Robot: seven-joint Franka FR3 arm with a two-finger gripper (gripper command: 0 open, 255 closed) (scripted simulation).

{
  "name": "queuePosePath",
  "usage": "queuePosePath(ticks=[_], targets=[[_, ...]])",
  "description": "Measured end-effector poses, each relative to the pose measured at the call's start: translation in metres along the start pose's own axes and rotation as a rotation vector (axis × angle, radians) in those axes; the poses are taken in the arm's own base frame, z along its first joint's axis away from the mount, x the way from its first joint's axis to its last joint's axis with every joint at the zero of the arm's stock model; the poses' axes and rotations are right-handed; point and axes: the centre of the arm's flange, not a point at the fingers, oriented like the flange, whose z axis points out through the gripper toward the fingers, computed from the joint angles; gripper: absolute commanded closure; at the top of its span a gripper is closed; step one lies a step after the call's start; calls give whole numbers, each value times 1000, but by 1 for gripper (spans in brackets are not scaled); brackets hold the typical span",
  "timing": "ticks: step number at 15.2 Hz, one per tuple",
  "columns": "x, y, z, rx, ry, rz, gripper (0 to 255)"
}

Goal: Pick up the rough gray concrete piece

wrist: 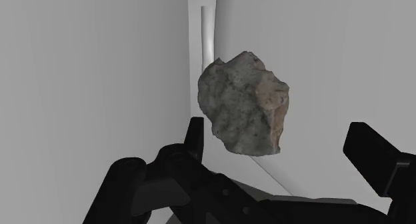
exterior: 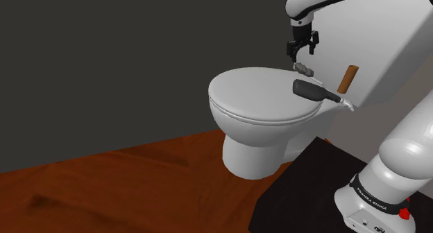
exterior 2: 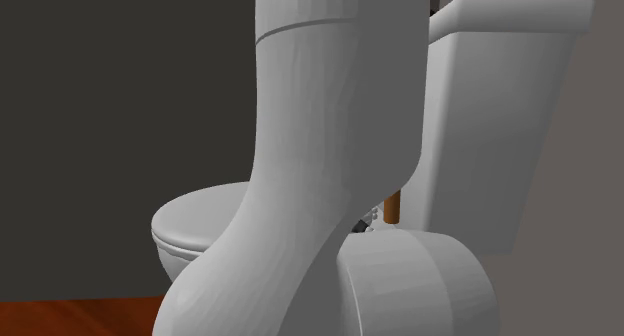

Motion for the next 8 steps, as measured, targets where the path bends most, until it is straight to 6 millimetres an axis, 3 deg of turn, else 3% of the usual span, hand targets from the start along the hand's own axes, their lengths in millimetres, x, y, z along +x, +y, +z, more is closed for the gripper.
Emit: queuePosePath(ticks=[7,8], targets=[[7,-8,34,-7,-2,9,0],[7,-8,35,-7,-2,9,255]])
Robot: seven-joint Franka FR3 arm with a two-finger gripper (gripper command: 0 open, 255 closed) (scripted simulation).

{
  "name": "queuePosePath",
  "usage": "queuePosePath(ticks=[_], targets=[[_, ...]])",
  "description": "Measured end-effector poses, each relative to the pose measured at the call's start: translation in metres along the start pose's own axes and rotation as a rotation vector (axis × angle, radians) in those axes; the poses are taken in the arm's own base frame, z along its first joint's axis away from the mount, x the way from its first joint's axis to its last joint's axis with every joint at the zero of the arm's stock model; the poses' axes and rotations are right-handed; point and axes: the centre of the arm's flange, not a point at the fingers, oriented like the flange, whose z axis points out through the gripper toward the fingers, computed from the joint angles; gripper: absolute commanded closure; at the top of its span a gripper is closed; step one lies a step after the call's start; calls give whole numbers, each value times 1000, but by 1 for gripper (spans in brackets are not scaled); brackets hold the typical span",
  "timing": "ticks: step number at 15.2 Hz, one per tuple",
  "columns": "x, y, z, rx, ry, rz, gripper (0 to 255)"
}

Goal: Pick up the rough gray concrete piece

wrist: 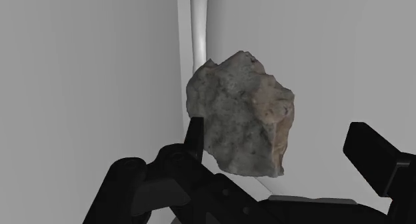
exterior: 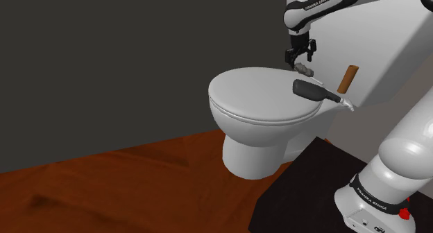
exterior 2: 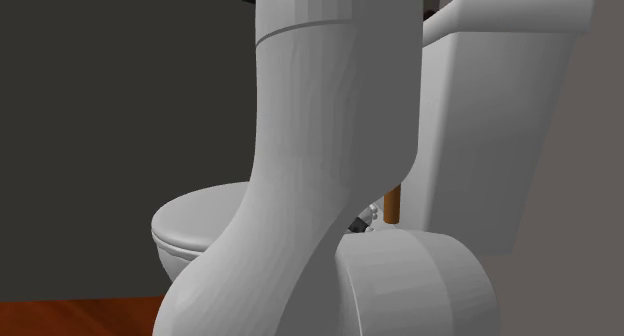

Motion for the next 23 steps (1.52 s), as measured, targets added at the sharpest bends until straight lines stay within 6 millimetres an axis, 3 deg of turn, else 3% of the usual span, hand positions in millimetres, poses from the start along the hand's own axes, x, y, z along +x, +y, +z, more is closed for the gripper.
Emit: queuePosePath(ticks=[11,23], targets=[[0,0,-1,0,1,0,255],[-4,20,-58,0,1,0,255]])
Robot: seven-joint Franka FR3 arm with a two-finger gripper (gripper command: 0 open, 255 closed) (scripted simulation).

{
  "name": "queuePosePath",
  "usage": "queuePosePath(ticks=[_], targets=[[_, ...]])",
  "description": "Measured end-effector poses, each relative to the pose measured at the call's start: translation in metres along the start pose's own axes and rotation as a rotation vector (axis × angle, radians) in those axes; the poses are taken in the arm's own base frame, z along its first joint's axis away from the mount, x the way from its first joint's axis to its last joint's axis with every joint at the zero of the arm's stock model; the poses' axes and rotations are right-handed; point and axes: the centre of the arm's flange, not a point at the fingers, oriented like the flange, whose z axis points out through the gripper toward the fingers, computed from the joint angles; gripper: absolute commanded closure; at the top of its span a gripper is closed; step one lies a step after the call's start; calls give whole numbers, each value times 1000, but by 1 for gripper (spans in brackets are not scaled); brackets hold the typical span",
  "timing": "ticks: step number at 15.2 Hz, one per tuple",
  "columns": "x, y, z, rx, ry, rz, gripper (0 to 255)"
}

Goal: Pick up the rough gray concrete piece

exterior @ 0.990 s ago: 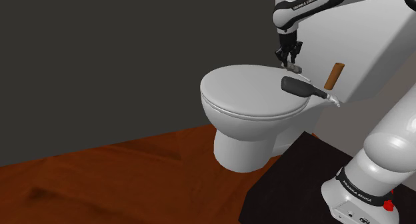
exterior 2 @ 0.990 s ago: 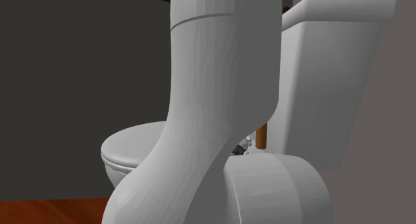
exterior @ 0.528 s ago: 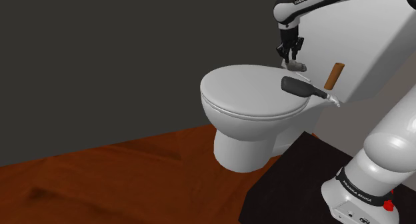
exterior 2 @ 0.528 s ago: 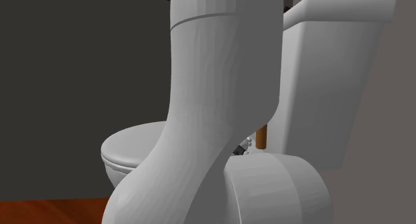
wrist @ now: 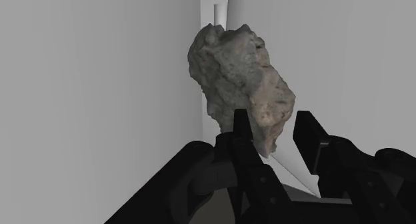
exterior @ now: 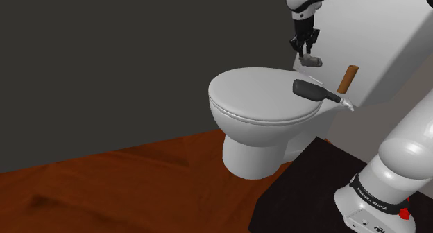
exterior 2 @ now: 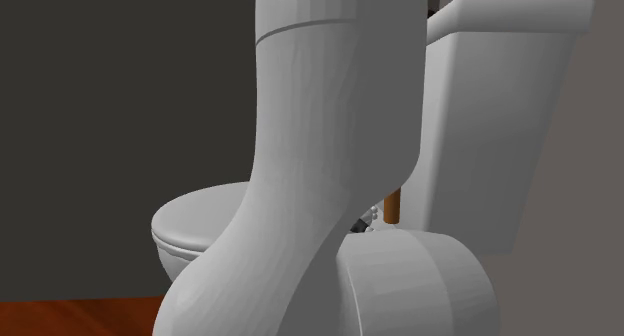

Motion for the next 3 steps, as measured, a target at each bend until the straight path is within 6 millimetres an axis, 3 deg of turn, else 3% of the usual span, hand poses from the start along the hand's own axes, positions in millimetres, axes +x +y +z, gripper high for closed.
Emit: queuePosePath(ticks=[3], targets=[[-2,4,-12,0,0,0,255]])
